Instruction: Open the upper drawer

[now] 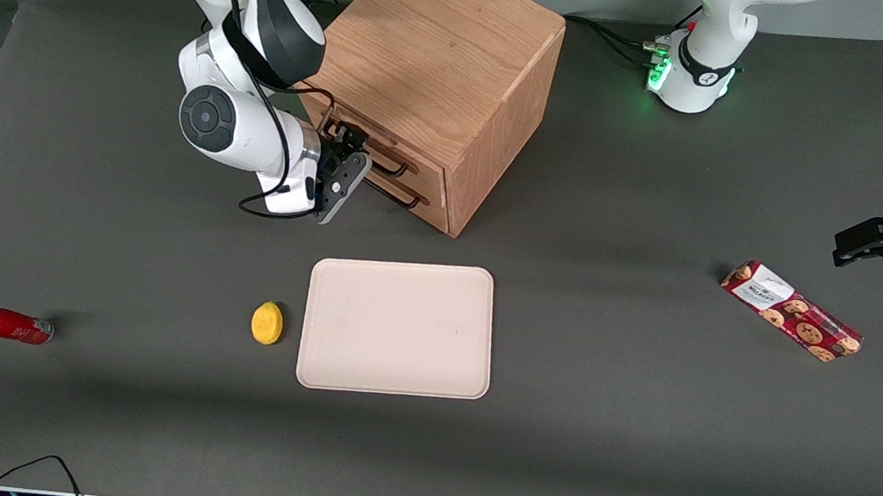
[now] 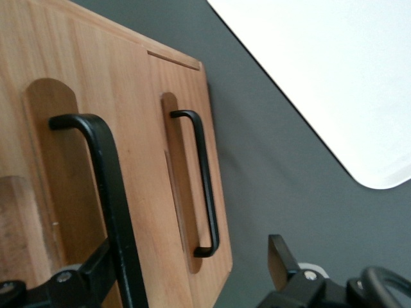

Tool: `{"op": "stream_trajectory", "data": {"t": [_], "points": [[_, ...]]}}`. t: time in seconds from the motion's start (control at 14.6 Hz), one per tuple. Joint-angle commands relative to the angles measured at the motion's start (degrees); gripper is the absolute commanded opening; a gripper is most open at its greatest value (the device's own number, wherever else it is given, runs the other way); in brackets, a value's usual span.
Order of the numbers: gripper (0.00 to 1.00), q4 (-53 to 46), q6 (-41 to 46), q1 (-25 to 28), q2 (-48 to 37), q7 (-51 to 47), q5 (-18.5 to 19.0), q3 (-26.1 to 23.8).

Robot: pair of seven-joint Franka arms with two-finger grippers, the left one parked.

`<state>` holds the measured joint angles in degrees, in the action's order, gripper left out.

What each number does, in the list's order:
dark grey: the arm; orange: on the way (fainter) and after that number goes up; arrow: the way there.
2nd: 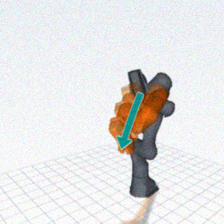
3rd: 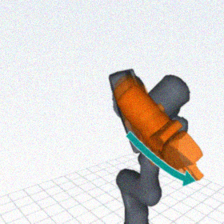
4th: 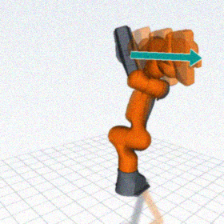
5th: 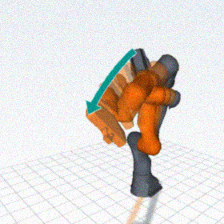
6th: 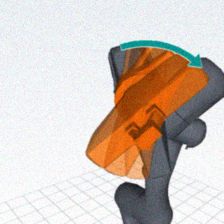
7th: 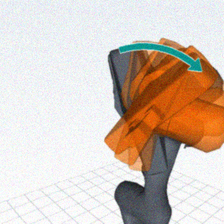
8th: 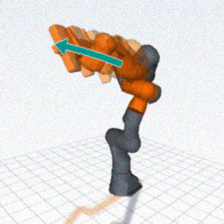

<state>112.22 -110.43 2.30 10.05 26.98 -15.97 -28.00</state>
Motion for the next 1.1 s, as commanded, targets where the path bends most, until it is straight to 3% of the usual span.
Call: {"op": "stream_trajectory", "data": {"t": [0.0,1.03], "points": [[1.00,-1.82,-0.84,-0.28,2.16,0.53,1.56,0.23],[1.00,-13.16,-0.14,-1.07,10.60,2.46,9.20,4.44]]}}
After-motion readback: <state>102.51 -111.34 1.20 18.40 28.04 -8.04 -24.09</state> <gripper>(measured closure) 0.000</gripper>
